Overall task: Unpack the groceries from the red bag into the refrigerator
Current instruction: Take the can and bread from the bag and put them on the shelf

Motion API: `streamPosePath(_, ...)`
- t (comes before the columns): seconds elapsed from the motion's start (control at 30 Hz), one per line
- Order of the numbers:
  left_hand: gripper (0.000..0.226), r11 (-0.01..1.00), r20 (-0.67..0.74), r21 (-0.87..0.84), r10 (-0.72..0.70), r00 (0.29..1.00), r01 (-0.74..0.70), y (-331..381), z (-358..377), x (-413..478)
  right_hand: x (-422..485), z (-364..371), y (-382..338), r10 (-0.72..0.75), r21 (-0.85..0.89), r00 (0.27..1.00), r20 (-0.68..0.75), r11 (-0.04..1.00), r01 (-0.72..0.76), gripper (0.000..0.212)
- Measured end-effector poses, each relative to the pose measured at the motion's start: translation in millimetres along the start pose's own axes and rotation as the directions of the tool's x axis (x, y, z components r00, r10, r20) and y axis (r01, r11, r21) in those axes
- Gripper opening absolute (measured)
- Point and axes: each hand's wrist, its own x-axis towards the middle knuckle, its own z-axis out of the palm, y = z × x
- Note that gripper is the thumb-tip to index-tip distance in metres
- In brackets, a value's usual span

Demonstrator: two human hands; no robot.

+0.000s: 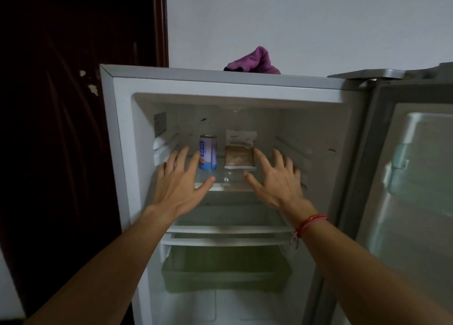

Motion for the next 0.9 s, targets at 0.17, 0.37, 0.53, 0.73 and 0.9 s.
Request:
streamPosePath(0.17, 0.091, 1.000, -0.016, -0.018, 0.008, 1.000, -0.008, 1, -15, -24, -23, -14, -9, 0.004, -0.021, 1.000, -0.018, 1.000, -0.004, 0.073)
streamPosePath(0.37, 0.093, 0.998, -0.016, -0.053, 0.039, 0.999, -0.040, -6, -40, -72, -76, -29, -35, 0.013, -0.052, 1.000, -0.021, 0.999, -0.014, 0.073)
streamPosePath(0.53, 0.093, 0.995, 0.019, -0.078, 0.057, 0.998, -0.055, -14, -70, -125, -137, -46, -64, 0.034, -0.072, 0.999, -0.012, 0.997, -0.035, 0.072)
streamPosePath(0.73, 0.091, 0.991, 0.012, -0.114, 0.077, 0.997, -0.075, -17, -112, -178, -200, -74, -90, 0.048, -0.094, 0.999, 0.007, 0.994, -0.047, 0.073)
streamPosePath(0.9, 0.092, 0.989, 0.009, -0.122, 0.086, 0.996, -0.084, -7, -142, -214, -245, -101, -98, 0.051, -0.085, 0.999, -0.018, 0.995, -0.052, 0.073)
